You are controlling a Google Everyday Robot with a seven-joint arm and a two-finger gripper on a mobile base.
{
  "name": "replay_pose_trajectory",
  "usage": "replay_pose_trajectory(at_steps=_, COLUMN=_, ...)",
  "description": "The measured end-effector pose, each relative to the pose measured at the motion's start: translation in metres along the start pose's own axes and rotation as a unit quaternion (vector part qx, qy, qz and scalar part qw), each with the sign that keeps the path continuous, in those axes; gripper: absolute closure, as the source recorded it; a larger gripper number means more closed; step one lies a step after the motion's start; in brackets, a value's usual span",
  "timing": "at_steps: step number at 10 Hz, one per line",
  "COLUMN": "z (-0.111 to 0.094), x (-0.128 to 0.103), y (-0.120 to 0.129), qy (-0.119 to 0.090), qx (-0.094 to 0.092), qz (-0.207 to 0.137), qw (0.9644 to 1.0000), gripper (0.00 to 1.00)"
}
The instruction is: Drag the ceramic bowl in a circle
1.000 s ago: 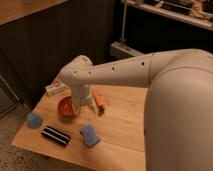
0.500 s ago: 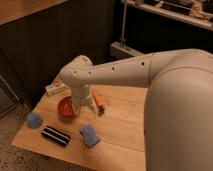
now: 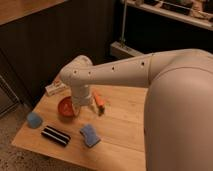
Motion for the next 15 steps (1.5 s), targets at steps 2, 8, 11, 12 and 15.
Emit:
replay_pose_trajectory(at_steps=2, z=0.000, x=0.000, y=0.000, qy=0.000, qx=0.000, qz=0.000, qw=1.0000, gripper=0.35)
replay_pose_trajectory(at_steps=8, z=0.000, x=0.000, y=0.000, qy=0.000, qx=0.000, qz=0.000, qw=1.0000, gripper=0.35)
replay_pose_trajectory(at_steps=11, z=0.000, x=0.000, y=0.000, qy=0.000, qx=0.001, qz=-0.001, qw=1.0000, gripper=0.35)
replay_pose_trajectory(at_steps=12, z=0.000, x=-0.004, y=0.001, qy=-0.001, qx=0.006, qz=0.002, qw=1.0000, gripper=0.35)
replay_pose_trajectory(at_steps=15, z=0.008, x=-0.043, y=0.027, qy=-0.015, qx=0.026, qz=0.002, qw=0.9995, gripper=0.35)
